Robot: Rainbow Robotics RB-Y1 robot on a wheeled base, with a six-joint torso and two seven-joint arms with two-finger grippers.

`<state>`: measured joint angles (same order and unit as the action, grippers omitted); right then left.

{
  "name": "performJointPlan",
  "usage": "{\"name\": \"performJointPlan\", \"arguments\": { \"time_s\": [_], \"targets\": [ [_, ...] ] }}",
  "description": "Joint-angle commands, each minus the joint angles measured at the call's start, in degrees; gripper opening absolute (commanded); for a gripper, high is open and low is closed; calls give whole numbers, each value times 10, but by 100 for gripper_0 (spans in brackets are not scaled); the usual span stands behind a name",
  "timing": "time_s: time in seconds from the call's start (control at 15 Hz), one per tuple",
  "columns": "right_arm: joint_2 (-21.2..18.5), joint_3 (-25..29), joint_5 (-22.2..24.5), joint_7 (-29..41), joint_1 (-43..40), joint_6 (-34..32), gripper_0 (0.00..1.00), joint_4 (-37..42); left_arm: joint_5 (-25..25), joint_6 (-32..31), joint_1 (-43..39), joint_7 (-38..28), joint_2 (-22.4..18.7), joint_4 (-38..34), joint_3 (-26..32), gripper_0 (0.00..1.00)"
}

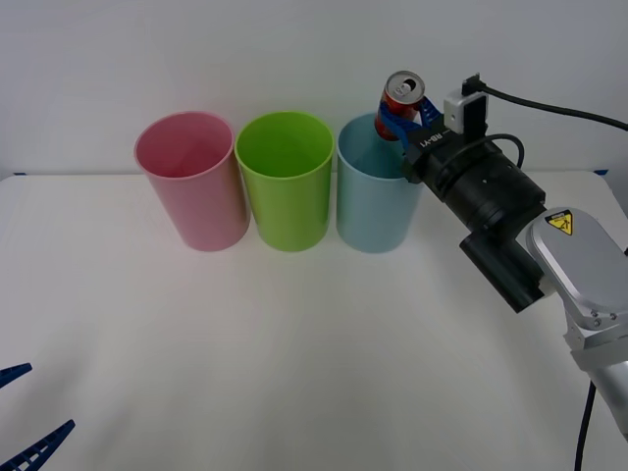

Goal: Put cans in the blue bin and PET bottles in the pink bin and trash in the green bin.

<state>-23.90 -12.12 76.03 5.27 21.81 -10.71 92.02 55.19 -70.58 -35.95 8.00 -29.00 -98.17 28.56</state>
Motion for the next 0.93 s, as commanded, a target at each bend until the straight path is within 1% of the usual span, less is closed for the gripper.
{"name": "performJointPlan", "arguments": {
  "time_s": [0.07,0.47,0.6,0.67,0.73,0.93],
  "targets": [
    [0,-1,11,3,0,0,0,-8,0,0,0,0,0,0,0,100],
    [-2,-5,32,9,0,0,1,-18,0,0,0,0,0,0,0,100],
    [-2,-7,40,9,0,0,77,-18,0,0,0,0,0,0,0,100],
    [-2,-7,42,9,1,0,90,-18,0,0,0,0,0,0,0,100],
    [-2,-7,43,9,1,0,95,-18,0,0,0,0,0,0,0,100],
    [-2,-9,43,9,1,0,98,-18,0,0,0,0,0,0,0,100]
  ]
}}
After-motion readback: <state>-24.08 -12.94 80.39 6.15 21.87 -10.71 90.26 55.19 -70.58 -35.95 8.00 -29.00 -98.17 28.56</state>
